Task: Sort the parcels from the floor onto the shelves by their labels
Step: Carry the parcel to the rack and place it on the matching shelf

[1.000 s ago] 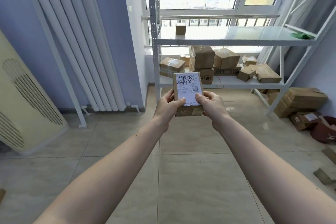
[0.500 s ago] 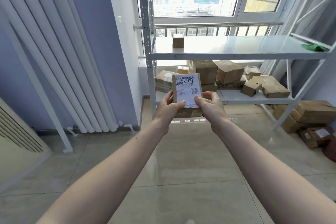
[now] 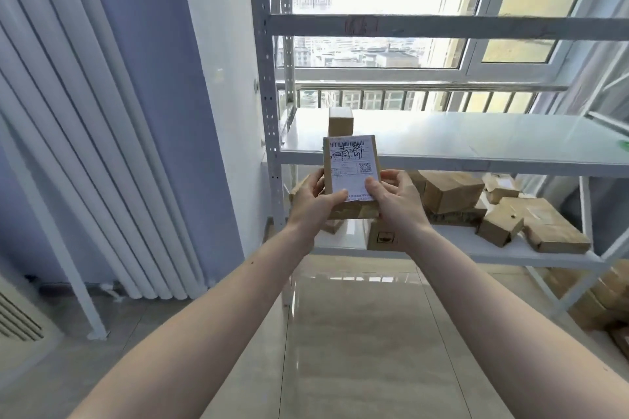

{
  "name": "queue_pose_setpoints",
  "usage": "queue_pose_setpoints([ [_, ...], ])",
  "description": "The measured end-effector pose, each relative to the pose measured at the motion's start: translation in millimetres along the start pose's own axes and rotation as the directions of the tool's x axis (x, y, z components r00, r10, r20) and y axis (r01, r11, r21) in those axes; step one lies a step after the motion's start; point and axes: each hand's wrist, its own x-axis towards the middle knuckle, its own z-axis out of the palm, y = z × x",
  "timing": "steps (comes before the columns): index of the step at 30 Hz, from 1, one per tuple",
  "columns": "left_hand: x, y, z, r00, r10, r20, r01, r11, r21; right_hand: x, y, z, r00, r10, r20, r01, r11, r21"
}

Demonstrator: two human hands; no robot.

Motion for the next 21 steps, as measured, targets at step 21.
queue_pose_setpoints([
  [21,278.3,96.6,-0.6,0.907,0.415,0.076,-0.418,0.908,0.034,273.0,-99.7,26.4,0.924,-0.366,-0.113,0.375,0.925,0.064],
])
